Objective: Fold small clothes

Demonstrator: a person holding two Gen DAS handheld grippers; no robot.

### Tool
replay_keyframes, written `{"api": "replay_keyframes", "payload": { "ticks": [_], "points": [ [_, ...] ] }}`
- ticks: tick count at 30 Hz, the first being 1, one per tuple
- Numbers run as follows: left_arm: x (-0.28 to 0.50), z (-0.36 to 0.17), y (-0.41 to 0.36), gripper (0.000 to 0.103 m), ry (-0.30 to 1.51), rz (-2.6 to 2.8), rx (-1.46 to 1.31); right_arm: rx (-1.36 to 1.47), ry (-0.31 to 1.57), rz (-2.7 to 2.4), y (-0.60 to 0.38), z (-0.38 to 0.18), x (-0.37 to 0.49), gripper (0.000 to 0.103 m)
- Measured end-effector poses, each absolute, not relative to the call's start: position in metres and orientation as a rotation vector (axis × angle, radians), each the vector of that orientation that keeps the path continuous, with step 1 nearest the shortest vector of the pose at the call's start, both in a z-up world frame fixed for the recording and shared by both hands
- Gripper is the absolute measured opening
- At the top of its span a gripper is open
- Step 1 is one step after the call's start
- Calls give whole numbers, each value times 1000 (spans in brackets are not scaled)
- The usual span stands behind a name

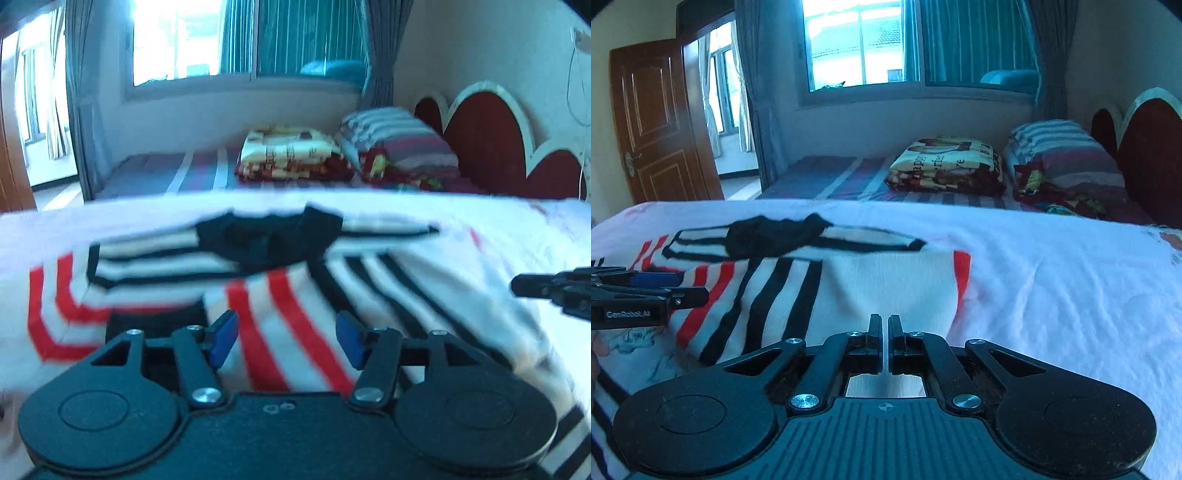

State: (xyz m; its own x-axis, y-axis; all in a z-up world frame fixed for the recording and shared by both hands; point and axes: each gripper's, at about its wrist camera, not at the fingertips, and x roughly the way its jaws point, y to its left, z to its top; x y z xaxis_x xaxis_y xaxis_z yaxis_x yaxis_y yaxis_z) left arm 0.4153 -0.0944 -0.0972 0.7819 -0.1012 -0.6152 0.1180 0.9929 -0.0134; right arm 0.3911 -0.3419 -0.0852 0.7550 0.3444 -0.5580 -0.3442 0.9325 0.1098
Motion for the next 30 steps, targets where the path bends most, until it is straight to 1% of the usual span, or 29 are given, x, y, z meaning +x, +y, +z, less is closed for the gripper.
{"api": "replay_keyframes", "payload": {
  "ticks": [1,3,5,6,7,8,9,11,12,15,16,19,21,23,25,30],
  "points": [
    [414,-104,-94,56,686,-126,29,-7,627,377,-339,-90,388,0],
    [411,-115,-94,57,663,-141,60,-33,668,353,-330,-104,386,0],
    [413,-108,-89,57,682,-139,43,-85,648,323,-320,-104,382,0],
    [413,-102,-89,55,678,-130,41,-99,651,304,-316,-100,381,0],
    [408,-95,-87,56,645,-128,50,-86,639,302,-315,-96,377,0],
    [401,-89,-85,59,607,-132,63,-64,622,311,-315,-91,373,0],
    [398,-88,-81,60,607,-123,64,-54,622,309,-314,-89,370,0],
    [408,-104,-68,63,725,-117,33,-69,709,278,-308,-100,372,0],
    [405,-107,-65,64,686,-152,47,-75,709,263,-306,-106,369,2],
    [401,-93,-51,63,698,-194,23,-50,739,208,-299,-91,365,2],
    [394,-86,-41,63,671,-196,9,-2,710,205,-302,-80,358,2],
    [367,-69,15,63,623,-145,-77,57,658,167,-297,-55,339,3],
    [344,-65,71,62,610,-49,-168,95,637,170,-288,-42,326,3],
    [320,-65,131,57,610,65,-250,105,630,178,-272,-32,317,3],
    [296,-67,190,54,598,197,-331,114,631,197,-252,-27,312,3],
    [251,-81,308,52,575,434,-598,136,653,248,-199,-28,307,3]
  ]
}}
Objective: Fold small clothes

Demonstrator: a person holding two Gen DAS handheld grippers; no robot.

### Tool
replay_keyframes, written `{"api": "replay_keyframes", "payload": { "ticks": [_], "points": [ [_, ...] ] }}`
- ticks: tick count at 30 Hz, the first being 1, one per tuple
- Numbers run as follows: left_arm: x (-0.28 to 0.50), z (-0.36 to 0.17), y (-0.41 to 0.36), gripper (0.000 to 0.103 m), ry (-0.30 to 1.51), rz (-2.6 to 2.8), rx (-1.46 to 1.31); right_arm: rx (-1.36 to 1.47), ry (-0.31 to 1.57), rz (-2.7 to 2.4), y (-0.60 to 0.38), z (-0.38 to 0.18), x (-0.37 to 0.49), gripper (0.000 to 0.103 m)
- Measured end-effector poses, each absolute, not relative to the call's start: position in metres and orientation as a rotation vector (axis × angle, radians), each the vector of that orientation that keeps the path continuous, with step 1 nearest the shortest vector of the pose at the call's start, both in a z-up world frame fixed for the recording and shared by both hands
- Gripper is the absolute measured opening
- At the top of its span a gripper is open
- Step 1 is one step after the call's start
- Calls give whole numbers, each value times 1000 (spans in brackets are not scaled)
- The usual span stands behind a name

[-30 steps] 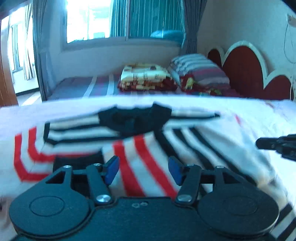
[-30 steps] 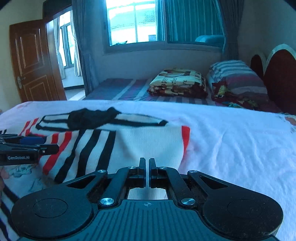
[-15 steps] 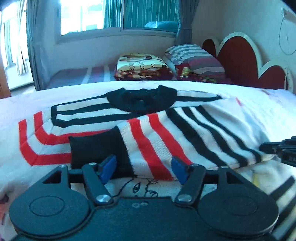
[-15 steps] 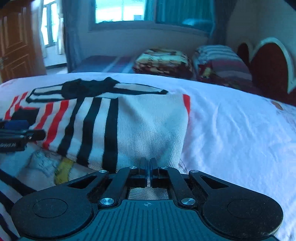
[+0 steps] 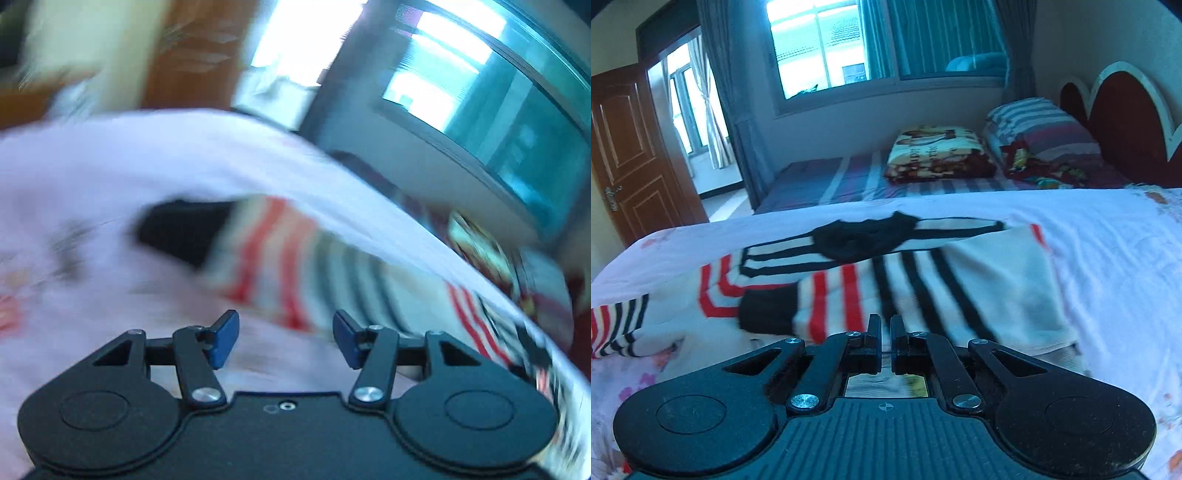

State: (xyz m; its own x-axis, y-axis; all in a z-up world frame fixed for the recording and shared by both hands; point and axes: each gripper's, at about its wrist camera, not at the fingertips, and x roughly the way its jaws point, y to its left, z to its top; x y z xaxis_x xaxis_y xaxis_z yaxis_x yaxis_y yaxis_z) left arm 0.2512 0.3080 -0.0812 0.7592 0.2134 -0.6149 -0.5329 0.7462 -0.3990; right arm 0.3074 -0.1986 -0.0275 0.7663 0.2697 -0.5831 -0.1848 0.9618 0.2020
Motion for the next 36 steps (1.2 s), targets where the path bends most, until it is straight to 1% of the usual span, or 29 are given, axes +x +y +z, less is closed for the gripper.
{"api": "replay_keyframes", "payload": {
  "ticks": [2,10,13,15,18,22,26,32,36],
  "points": [
    [247,-91,335,45,554,447,-694,140,664,245,-183,-30,308,3],
    [262,-106,378,43,444,383,-930,185,731,184,-167,-40,323,3],
    [267,-114,390,17,429,415,-995,195,739,169,-170,-39,324,3],
    [263,-115,393,12,394,422,-1029,199,736,164,-172,-38,323,3],
    [270,-97,381,9,373,412,-924,208,731,157,-180,-38,321,3],
    [299,-60,335,8,380,275,-742,231,725,139,-192,-40,319,3],
    [349,-29,248,8,416,89,-551,266,717,121,-212,-40,317,3],
    [403,-26,91,8,489,-128,-323,323,702,91,-256,-40,312,3],
    [437,-33,15,8,516,-234,-223,359,691,73,-292,-42,308,3]
  ]
}}
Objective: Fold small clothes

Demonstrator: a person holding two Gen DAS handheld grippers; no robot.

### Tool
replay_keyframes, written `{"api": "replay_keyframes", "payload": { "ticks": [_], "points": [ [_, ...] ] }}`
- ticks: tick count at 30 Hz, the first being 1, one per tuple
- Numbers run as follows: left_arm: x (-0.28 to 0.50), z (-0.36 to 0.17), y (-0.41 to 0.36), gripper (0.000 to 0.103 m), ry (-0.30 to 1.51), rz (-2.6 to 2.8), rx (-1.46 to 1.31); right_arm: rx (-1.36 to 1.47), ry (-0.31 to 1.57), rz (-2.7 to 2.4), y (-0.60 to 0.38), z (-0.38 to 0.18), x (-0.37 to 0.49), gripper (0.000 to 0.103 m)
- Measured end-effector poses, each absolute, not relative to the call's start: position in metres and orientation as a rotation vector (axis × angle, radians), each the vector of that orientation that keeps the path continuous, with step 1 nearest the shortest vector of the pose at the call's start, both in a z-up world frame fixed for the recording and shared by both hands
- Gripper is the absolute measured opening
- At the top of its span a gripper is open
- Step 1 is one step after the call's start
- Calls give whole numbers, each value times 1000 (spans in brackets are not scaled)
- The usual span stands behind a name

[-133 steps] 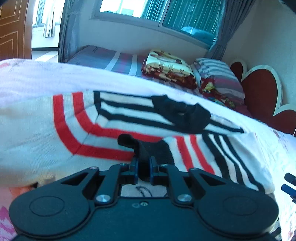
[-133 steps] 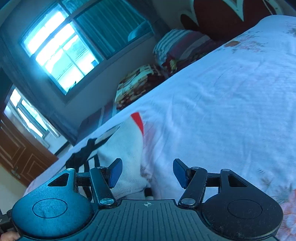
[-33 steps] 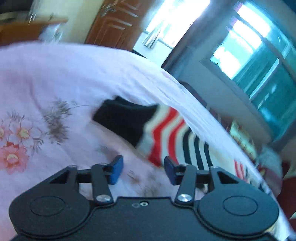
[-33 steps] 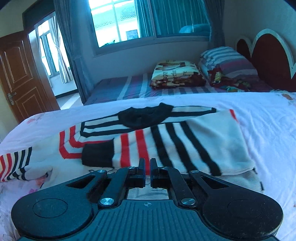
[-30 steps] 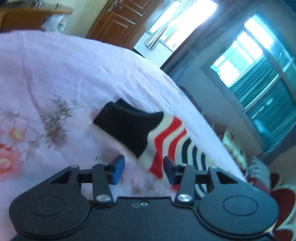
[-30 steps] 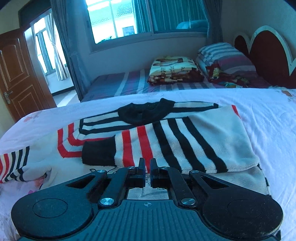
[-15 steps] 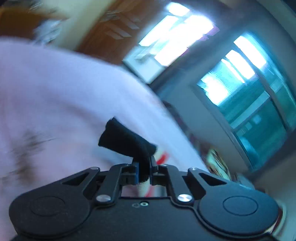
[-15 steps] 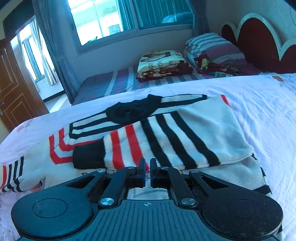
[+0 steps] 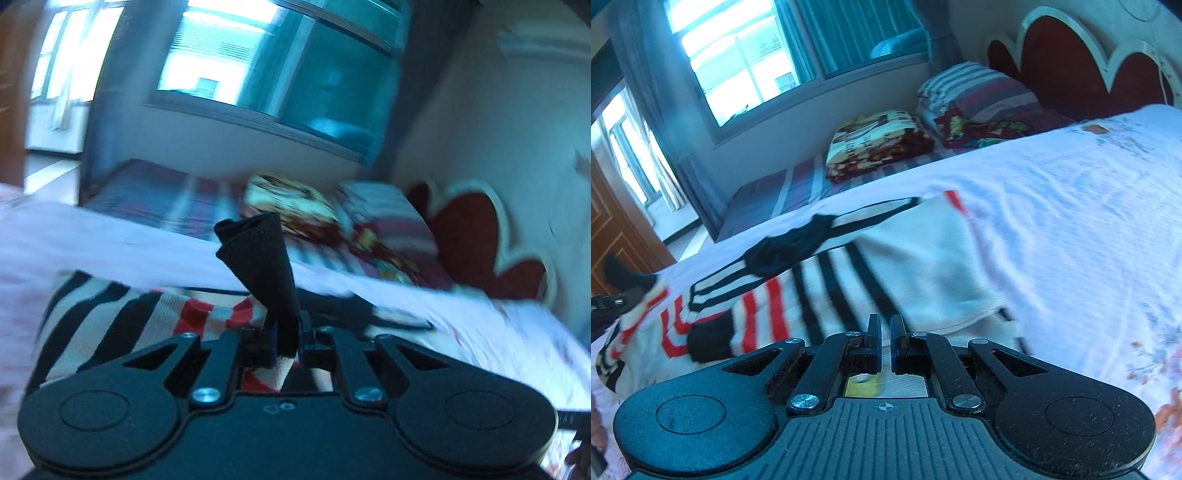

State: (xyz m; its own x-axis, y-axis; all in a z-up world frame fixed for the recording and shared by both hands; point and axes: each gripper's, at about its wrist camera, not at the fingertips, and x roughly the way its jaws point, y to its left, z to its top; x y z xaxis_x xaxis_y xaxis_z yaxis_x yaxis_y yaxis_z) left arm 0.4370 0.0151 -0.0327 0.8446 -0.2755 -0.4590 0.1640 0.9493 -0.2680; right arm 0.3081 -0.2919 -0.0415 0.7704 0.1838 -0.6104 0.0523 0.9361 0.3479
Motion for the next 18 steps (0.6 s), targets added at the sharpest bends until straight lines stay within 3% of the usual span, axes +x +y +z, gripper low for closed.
{"api": "replay_keyframes", "payload": {
  "ticks": [9,11,12,14,18],
  "points": [
    [476,-91,-107,10,692,-335,-2,429,709,41,-354,-51,302,3],
    [472,-111,-118,30,758,-360,47,437,705,54,-361,-50,300,3],
    [460,-114,-116,35,742,-363,76,438,703,63,-363,-50,300,3],
    [441,-111,-118,53,704,-378,105,441,704,87,-364,-48,302,3],
    [404,-92,-83,53,615,-312,79,453,695,141,-354,-46,314,3]
  ]
}}
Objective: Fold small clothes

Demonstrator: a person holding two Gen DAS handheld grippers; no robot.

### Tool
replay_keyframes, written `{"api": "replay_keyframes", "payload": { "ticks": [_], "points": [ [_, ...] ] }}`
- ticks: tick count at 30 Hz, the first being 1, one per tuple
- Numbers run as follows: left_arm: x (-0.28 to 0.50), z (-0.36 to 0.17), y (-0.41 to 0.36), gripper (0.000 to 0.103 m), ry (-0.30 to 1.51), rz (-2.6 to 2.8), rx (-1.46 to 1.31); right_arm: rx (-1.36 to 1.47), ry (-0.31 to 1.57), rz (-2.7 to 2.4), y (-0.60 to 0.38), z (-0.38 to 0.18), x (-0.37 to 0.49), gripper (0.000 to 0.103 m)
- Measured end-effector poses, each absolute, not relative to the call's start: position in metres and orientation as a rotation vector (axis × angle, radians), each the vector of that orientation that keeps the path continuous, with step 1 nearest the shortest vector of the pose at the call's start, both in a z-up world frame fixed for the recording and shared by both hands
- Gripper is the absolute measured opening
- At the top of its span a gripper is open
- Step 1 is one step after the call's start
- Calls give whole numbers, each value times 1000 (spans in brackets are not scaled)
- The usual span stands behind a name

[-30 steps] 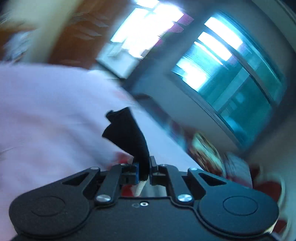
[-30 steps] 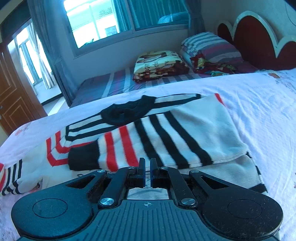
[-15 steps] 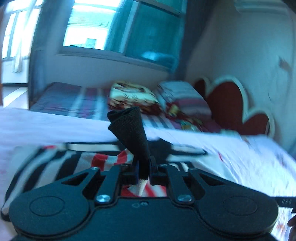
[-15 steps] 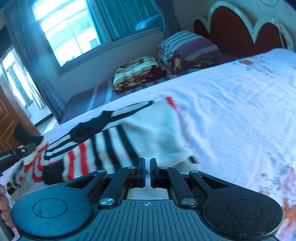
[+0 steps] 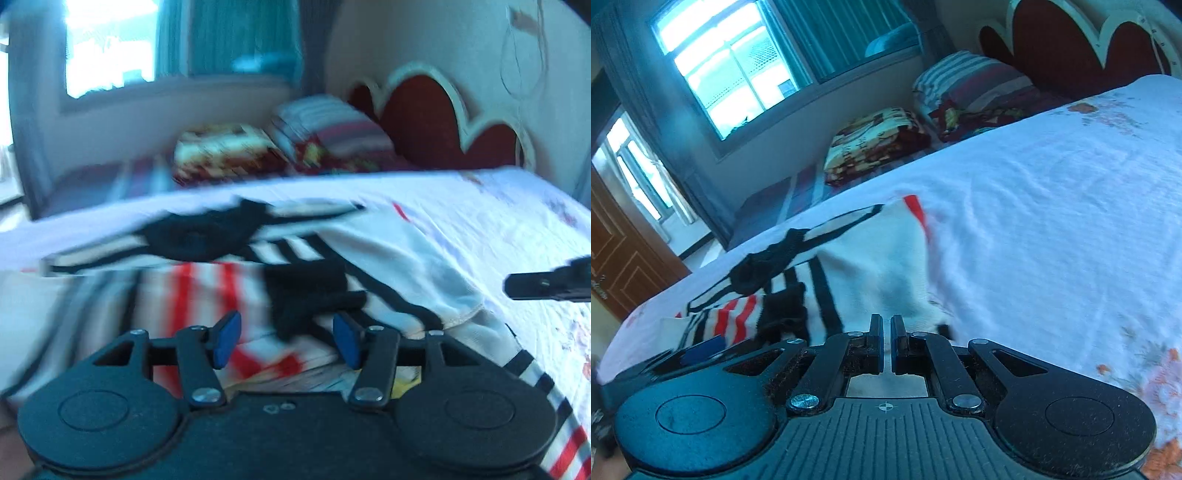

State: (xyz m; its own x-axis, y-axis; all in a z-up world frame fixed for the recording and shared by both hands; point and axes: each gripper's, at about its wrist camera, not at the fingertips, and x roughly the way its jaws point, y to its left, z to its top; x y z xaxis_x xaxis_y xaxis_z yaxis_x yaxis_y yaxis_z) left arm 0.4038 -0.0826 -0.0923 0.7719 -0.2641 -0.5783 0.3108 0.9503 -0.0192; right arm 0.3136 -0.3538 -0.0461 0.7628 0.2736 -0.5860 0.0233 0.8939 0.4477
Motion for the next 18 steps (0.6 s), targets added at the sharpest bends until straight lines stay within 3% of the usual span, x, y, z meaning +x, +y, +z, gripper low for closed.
{"api": "replay_keyframes", "payload": {
  "ticks": [3,5,6,12,15,18],
  "points": [
    [378,-82,-30,53,593,-180,60,452,704,197,-334,-49,328,4],
    [363,-83,8,49,599,-74,59,458,713,221,-319,-54,338,48],
    [358,-83,26,48,606,-31,55,461,698,225,-312,-56,342,75],
    [356,-92,87,41,677,82,30,553,714,282,-283,-68,360,74],
    [364,-91,91,41,670,69,40,657,763,286,-283,-79,373,65],
    [373,-96,95,38,674,59,34,717,792,275,-282,-85,384,49]
  ]
}}
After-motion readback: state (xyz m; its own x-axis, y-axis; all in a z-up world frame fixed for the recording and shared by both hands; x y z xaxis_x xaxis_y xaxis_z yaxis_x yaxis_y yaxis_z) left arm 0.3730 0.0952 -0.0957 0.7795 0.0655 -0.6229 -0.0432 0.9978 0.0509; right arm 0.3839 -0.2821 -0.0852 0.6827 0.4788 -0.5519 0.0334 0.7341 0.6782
